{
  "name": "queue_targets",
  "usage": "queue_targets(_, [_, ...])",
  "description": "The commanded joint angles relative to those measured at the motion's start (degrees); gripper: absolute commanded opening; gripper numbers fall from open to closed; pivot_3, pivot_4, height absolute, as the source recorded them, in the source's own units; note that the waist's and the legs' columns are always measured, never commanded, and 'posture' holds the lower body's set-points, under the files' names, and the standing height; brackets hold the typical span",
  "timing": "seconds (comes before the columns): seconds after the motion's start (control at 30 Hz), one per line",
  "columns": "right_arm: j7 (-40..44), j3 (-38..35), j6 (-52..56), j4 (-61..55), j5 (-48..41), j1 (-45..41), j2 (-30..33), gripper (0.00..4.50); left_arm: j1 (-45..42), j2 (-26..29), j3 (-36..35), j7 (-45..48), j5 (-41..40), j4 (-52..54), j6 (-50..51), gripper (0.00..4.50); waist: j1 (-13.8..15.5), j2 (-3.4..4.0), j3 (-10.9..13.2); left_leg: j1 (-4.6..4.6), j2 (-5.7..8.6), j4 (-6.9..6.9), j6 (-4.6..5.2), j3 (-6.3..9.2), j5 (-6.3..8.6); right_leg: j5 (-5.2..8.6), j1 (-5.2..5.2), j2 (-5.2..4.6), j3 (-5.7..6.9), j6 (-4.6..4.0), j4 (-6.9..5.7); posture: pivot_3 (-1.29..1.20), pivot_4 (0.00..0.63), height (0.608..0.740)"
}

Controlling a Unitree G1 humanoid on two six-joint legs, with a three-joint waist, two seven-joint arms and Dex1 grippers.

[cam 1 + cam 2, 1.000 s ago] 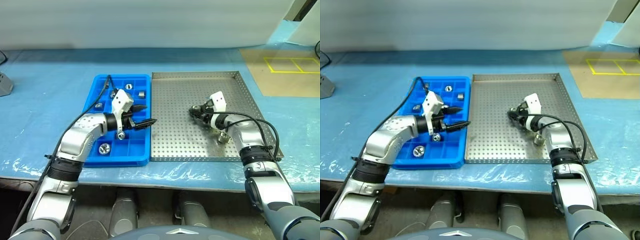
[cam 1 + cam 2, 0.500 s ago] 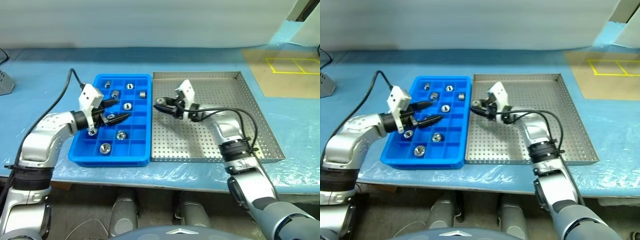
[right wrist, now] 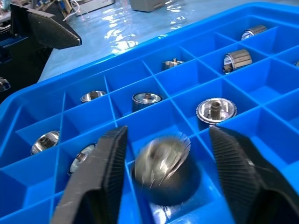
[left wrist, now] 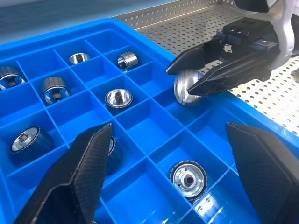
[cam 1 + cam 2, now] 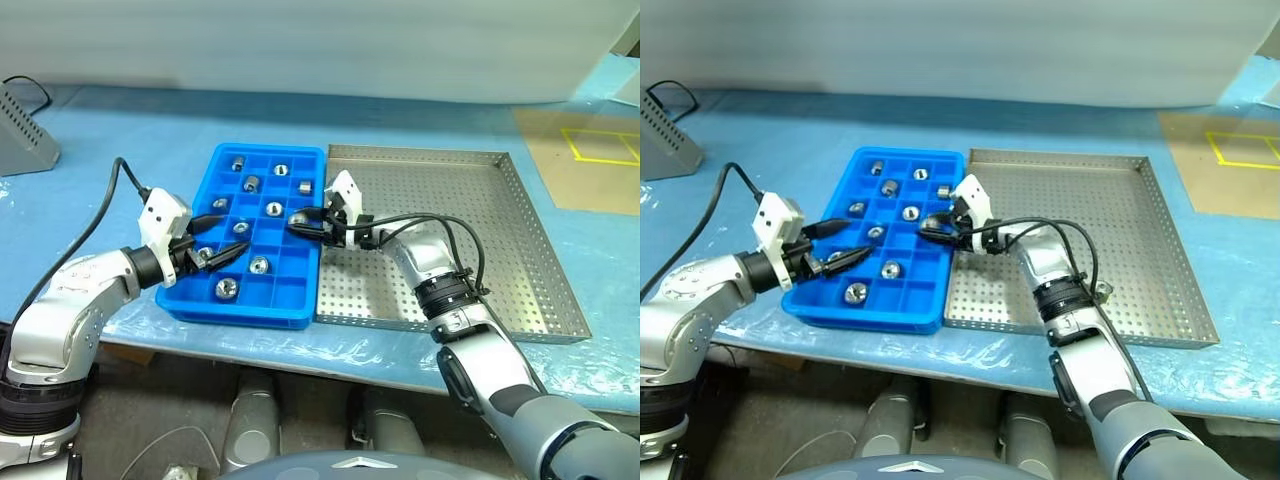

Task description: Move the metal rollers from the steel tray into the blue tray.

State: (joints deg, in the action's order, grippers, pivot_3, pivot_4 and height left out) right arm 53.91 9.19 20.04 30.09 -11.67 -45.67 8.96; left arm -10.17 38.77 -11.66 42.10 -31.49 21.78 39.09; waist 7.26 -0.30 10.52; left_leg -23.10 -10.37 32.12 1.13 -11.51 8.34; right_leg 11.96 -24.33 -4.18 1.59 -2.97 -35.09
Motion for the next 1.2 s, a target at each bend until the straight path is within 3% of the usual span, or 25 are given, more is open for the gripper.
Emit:
queue_targets(0.03, [0.3,-0.1,-0.2,-1.7,-0.1,-0.7,0.0,3.57,-0.3,0.4,-1.3,-0.4,-1.3,1.8,0.1,4.08,0.0,0.0,0.0,0.01,0.0,-0.01,0.0,0.0,0.0,0.0,0.0,0.0,0.0,0.0,0.0,0.2,0.15,0.74])
queue_targets(0.27, [-1.0,-3.6,1.5,-7.6,-1.9,0.0,4.2,3.57,-4.8,-0.7,2.9,1.4,-1.1,-1.1,-0.7,4.08,0.0,0.0,0.0,-0.01,0.02,-0.01,-0.01,0.0,-0.01,0.0,-0.01,0.0,-0.01,0.01,0.01,0.11,0.15,0.74])
queue_targets(0.4, [1.9,-5.8,7.4,-17.7,-4.7,3.4,11.7,3.57,-8.1,-2.9,7.4,3.1,-0.3,-3.4,-1.7,4.08,-0.1,-0.01,0.0,0.01,0.08,0.02,-0.02,-0.01,-0.01,0.0,0.05,-0.02,-0.05,0.04,0.04,0.04,0.15,0.74])
queue_targets(0.57, [6.7,-9.3,17.2,-34.9,-9.3,14.4,26.5,3.57,-13.2,-7.1,13.8,6.0,1.7,-8.6,-4.4,4.08,-0.3,-0.01,0.0,-0.01,0.06,-0.02,-0.16,-0.03,-0.1,0.01,0.07,0.01,-0.06,0.09,0.13,-0.04,0.15,0.74])
queue_targets(0.77, [6.7,-15.9,22.8,-43.4,-12.2,26.9,37.9,3.57,-15.9,-10.8,17.7,8.7,3.2,-13.3,-7.4,4.08,-2.8,0.0,0.0,0.05,0.05,-0.02,0.05,-0.07,0.02,0.02,0.07,0.02,-0.11,0.12,0.23,-0.13,0.15,0.74])
queue_targets(1.0, [3.7,-19.2,20.3,-36.1,-10.2,33.9,40.4,3.57,-17.0,-13.7,19.9,11.0,5.2,-17.7,-10.6,4.08,-4.7,0.02,0.0,0.14,0.06,0.1,0.11,-0.07,0.05,0.17,0.21,0.02,-0.1,0.44,0.23,-0.17,0.15,0.74])
queue_targets(1.2, [0.8,-18.7,17.8,-31.0,-9.1,35.2,38.8,3.57,-17.3,-16.5,21.2,9.0,6.1,-16.3,-9.7,4.08,-5.0,0.07,-0.1,0.13,0.09,0.17,0.22,-0.07,0.11,0.01,0.25,0.02,-0.1,0.18,0.24,-0.18,0.15,0.74])
